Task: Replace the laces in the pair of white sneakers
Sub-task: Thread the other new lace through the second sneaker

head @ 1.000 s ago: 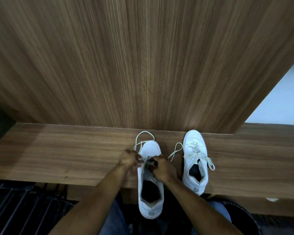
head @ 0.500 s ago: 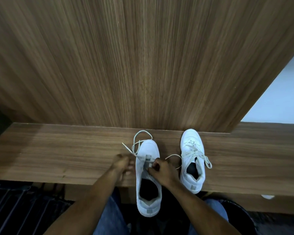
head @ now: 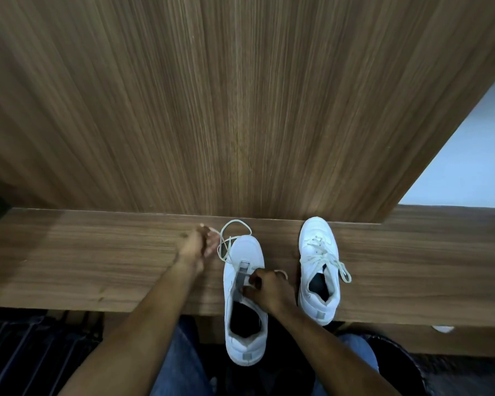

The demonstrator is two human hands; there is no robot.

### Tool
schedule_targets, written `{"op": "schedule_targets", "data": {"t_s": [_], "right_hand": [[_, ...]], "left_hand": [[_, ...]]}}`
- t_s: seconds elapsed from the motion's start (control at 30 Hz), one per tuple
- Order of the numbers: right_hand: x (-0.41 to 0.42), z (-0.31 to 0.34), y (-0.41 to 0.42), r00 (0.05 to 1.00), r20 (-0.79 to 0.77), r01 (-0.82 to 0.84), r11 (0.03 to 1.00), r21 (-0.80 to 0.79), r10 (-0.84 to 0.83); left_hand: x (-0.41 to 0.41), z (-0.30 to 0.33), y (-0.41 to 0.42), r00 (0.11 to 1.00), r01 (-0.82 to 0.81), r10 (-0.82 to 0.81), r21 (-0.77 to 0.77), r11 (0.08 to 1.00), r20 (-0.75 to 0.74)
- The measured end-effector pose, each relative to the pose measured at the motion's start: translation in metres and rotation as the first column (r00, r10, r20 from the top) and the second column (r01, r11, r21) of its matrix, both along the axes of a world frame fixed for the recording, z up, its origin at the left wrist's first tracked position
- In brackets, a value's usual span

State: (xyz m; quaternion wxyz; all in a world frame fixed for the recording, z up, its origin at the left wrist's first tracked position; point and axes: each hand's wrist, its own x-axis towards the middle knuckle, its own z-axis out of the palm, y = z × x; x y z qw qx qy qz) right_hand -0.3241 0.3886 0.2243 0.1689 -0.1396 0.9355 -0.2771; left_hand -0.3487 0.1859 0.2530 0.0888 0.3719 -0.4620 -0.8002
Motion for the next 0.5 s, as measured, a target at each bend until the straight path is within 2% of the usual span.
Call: {"op": "schedule_targets", "data": {"t_s": [0.1, 0.17, 0.2, 0.27, 0.33, 0.4, 0.5], "right_hand": [[0.0, -0.001, -0.001, 1.0, 0.005, 0.002, 1.0, 0.003, -0.002], [0.0, 0.0, -0.001, 1.0, -0.005, 0.0, 1.0, 0.008, 0.0], [0.001, 0.001, -0.002, 1.0, -0.01, 0.0, 1.0, 0.011, 0.0], [0.001, 0.002, -0.003, 1.0, -0.01, 0.004, 1.0, 0.022, -0.004], [0.002, 0.003, -0.004, 1.0, 0.003, 0.008, 1.0, 0.027, -0.008], [0.002, 0.004, -0.004, 1.0, 0.013, 0.015, 1.0, 0.026, -0.015], [0.002, 0.003, -0.004, 0.999, 0.024, 0.022, 0.999, 0.029, -0.023]], "left_hand": [[-0.009, 0.028, -0.035, 0.967, -0.214, 0.231, 0.147, 0.966, -0.11], [-0.006, 0.031, -0.043, 0.969, -0.218, 0.229, 0.118, 0.969, -0.094], [-0.002, 0.028, -0.04, 0.986, -0.152, 0.156, 0.065, 0.986, -0.054], [0.011, 0.008, -0.024, 0.988, 0.108, -0.1, -0.059, 0.992, 0.117], [0.028, -0.014, -0.002, 0.9, 0.363, -0.308, -0.139, 0.921, 0.31], [0.041, -0.03, 0.019, 0.824, 0.493, -0.391, -0.179, 0.852, 0.41], [0.042, -0.044, 0.041, 0.823, 0.536, -0.397, -0.322, 0.781, 0.406]]}}
